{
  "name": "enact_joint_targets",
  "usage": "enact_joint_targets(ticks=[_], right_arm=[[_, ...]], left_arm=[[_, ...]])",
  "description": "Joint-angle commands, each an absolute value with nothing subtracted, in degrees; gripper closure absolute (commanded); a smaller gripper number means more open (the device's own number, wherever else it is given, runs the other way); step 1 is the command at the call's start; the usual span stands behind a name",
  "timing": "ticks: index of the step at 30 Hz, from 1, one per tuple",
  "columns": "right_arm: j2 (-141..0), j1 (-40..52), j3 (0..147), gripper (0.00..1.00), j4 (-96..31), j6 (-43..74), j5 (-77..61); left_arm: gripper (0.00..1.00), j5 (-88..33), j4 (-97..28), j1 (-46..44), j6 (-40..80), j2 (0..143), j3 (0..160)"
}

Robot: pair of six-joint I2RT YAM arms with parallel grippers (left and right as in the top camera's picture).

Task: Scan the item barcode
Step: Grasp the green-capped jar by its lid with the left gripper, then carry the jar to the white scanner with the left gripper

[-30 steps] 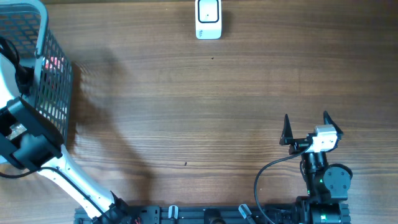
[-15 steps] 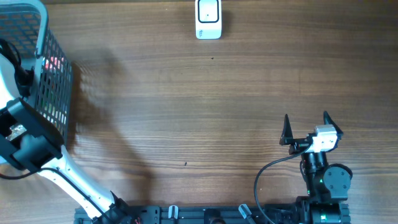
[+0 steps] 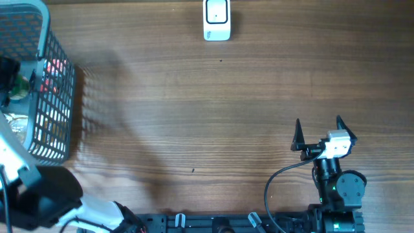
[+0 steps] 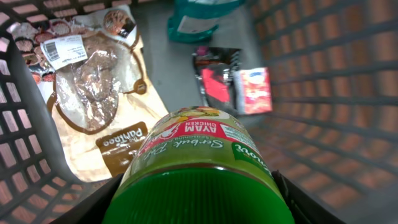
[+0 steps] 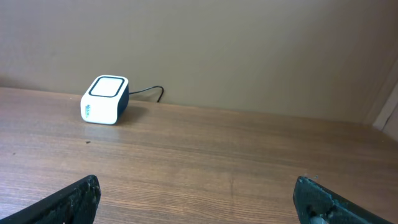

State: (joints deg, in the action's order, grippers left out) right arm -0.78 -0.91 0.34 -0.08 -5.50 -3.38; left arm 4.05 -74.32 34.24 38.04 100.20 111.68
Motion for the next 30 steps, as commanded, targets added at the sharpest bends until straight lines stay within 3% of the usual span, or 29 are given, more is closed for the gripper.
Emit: enact_joint_targets(ticks=[1,9,14,17,23,30], right_arm=[[-0.43,-0.51,0.3,0.0,0.05,-6.0,-3.01],[-0.43,-0.51,0.3,0.0,0.05,-6.02,-3.01],[-0.43,-0.51,0.3,0.0,0.03,-6.02,-3.01],[-0.43,-0.51,0.3,0.0,0.05,-6.02,-3.01],[-0.43,-0.51,0.3,0.0,0.03,-6.0,-3.01],[-0.43,-0.51,0.3,0.0,0.05,-6.0,-3.01]], left_arm=[[0.39,-1.15,-74.24,34.28,37.76,92.88,111.77],[0.38,-19.77,-72.79,32.21,37.82,85.19,111.77],[0.38,-21.91,-71.2,22.2,37.8,85.56,111.74],[0.38,-19.22,-69.49,14.35,37.85,86.41,111.74],[0.36,-2.07,-69.87,-5.21,37.52,91.5,111.74],[0.36,1.67,-70.02,-17.91,31.42,103.39,111.74]])
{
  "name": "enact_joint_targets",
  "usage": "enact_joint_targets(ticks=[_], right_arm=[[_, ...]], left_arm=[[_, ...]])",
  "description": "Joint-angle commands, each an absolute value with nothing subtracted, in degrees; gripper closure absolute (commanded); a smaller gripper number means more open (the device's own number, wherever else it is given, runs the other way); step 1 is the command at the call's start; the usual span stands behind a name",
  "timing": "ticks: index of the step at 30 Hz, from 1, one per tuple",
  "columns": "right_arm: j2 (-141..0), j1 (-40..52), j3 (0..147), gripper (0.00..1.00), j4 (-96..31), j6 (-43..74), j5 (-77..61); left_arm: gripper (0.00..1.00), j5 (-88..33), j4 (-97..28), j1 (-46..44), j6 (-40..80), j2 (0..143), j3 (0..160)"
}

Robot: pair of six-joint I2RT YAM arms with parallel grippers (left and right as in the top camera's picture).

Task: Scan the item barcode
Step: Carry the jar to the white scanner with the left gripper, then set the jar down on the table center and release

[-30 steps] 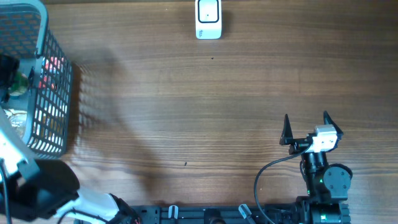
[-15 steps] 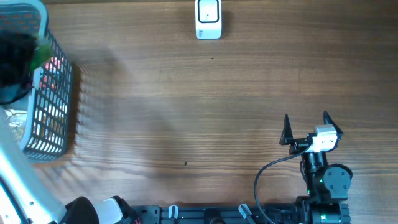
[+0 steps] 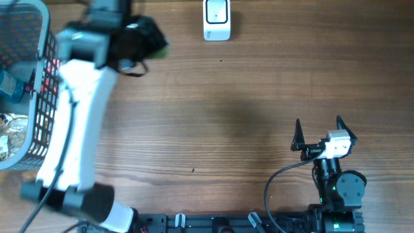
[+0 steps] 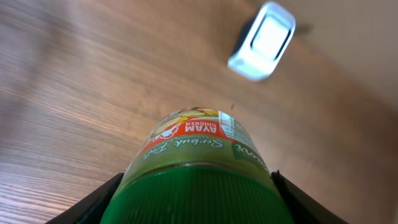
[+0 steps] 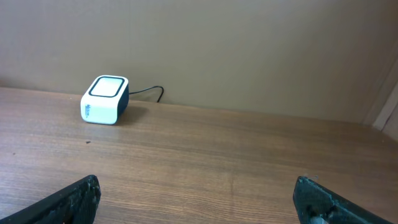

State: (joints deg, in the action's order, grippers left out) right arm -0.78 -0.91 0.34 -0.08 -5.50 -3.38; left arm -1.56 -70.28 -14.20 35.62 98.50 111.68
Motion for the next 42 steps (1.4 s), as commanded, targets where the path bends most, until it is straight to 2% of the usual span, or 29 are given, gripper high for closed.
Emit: enact_joint_targets(ticks=[1,6,14,25,32,35,42], right_arm=[[-0.43,-0.51,0.3,0.0,0.05,-6.0,-3.01],[-0.43,-0.51,0.3,0.0,0.05,-6.0,-3.01],[-0.43,-0.51,0.3,0.0,0.05,-6.02,-3.01],[-0.43,-0.51,0.3,0.0,0.05,-6.02,-3.01],[-0.43,-0.51,0.3,0.0,0.05,-6.0,-3.01],[-0.43,-0.51,0.3,0.0,0.05,-5.98,-3.01],[-0.43,-0.51,0.32,0.0,0.05,-6.02,-3.01]], left_arm=[[0.36,1.61,-69.93,-18.79,30.2,104.92,111.74],[0.38,1.63,-70.08,-22.9,22.37,115.18,111.72],[0.36,1.1,-66.41,-25.78,10.26,125.6,111.48],[0.35,-3.55,-53.95,-26.26,-1.23,126.52,99.59],[0.18,0.34,-54.72,-26.15,-4.32,126.5,95.46],[0.0,3.77,-55.27,-26.15,-4.29,125.58,95.5],[0.0,1.52,-60.1,-26.48,-4.08,115.66,96.9]])
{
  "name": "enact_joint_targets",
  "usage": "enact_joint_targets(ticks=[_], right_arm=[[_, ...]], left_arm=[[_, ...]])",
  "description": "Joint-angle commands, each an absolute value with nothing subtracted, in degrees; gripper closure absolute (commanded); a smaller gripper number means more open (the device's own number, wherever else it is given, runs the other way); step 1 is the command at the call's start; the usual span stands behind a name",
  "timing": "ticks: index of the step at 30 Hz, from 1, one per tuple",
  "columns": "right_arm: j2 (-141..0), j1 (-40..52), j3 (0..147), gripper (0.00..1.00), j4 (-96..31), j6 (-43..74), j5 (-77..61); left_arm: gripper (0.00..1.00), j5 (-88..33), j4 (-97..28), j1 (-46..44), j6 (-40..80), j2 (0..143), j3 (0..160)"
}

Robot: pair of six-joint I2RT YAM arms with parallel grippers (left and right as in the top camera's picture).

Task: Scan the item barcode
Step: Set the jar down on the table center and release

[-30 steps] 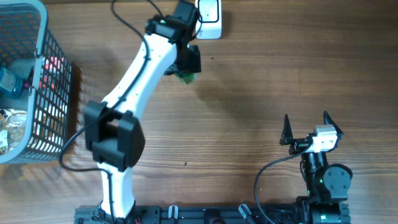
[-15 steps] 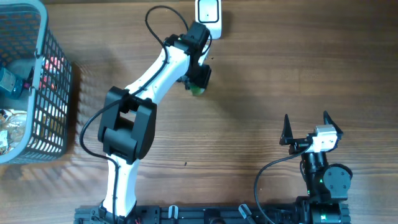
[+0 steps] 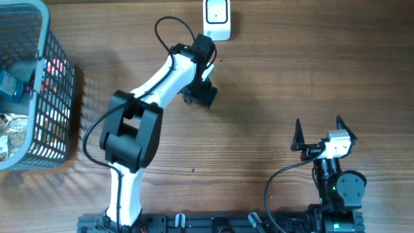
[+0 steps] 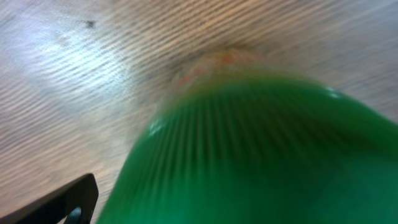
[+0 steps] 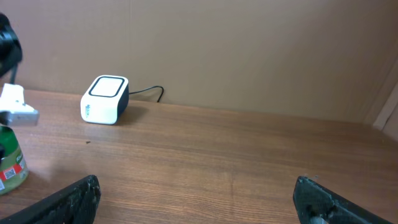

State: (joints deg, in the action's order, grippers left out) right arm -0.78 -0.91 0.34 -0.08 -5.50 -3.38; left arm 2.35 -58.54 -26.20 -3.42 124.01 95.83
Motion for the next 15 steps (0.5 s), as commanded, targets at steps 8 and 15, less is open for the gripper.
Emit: enact_joint_targets(ticks=[8,15], right_arm=[[-0.43,-0.51,0.3,0.0,0.03,-6.02,-3.01],[-0.43,-0.51,0.3,0.0,0.05,-6.0,-3.01]], left_arm=[[0.0,1.67,-68.49,-25.82,4.67,94.74,96.9],[0.0,8.49,-68.49,3.4,22.13,77.73,96.95]])
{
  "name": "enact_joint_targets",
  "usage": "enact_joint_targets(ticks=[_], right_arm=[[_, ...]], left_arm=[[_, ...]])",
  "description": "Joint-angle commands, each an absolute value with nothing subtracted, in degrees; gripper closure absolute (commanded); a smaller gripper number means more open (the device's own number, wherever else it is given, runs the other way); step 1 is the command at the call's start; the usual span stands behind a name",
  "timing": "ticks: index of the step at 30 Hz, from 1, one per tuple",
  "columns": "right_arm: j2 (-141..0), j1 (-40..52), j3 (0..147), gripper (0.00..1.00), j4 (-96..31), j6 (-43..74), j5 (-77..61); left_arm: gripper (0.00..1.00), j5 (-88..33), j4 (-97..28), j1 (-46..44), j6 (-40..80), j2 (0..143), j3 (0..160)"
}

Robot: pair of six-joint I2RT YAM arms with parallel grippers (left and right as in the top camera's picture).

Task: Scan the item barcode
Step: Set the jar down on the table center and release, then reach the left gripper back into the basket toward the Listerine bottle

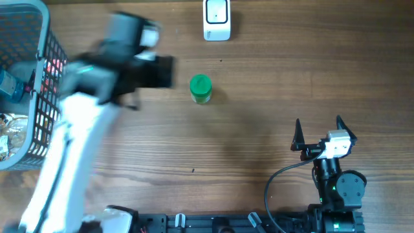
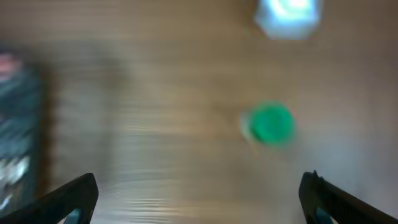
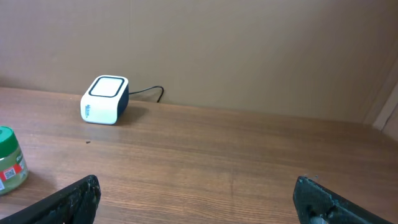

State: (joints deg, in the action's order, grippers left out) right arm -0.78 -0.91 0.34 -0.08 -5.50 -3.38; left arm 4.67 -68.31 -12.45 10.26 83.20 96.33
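Note:
A jar with a green lid (image 1: 200,88) stands upright on the wooden table, just in front of the white barcode scanner (image 1: 217,19). The right wrist view shows the jar (image 3: 11,160) at its left edge and the scanner (image 3: 104,99) by the back wall. My left gripper (image 1: 160,71), blurred by motion, hangs open to the left of the jar and apart from it. Seen from the left wrist, the green lid (image 2: 270,123) and the scanner (image 2: 287,14) lie far below the open left gripper (image 2: 200,183). My right gripper (image 1: 318,133) rests open at the front right, holding nothing.
A grey wire basket (image 1: 39,84) at the table's left edge holds several packaged goods. The scanner's cable runs off along the back wall (image 3: 249,50).
My left gripper has let go of the jar, which now stands alone in front of the scanner. The gripper is now open, higher up and to the left. The right arm has not moved.
My left gripper held the green-lidded jar inside the basket. It then held the jar above the table near the scanner, then low over the table just in front of it. Now the jar stands free and the gripper is away.

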Motion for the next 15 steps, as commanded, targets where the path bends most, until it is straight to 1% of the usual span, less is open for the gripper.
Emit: enact_joint_targets(ticks=[1,3,5,7,9,11,14,15], right_arm=[[-0.43,-0.51,0.3,0.0,0.03,-6.02,-3.01],[-0.43,-0.51,0.3,0.0,0.05,-6.0,-3.01],[-0.43,-0.51,0.3,0.0,0.05,-6.0,-3.01],[-0.43,-0.51,0.3,0.0,0.03,-6.02,-3.01],[-0.43,-0.51,0.3,0.0,0.03,-6.0,-3.01],[-0.43,-0.51,0.3,0.0,0.05,-6.0,-3.01],[-0.43,-0.51,0.3,0.0,0.05,-6.02,-3.01],[-0.43,-0.51,0.32,0.0,0.05,-6.0,-3.01]], left_arm=[[0.0,7.46,-68.45,9.17,23.38,76.9,97.01],[0.0,0.25,-68.18,23.44,23.42,76.38,97.58],[0.0,-4.56,-66.7,32.86,23.44,76.79,97.62],[0.0,-7.86,-63.99,39.59,24.6,77.71,97.62],[0.0,-8.54,-60.47,43.55,26.24,79.37,97.62],[0.0,-7.29,-56.66,44.6,26.24,81.93,97.62],[0.0,-0.56,-52.75,44.05,27.44,86.89,97.62],[0.0,2.87,-51.07,43.7,29.17,90.59,97.62]])
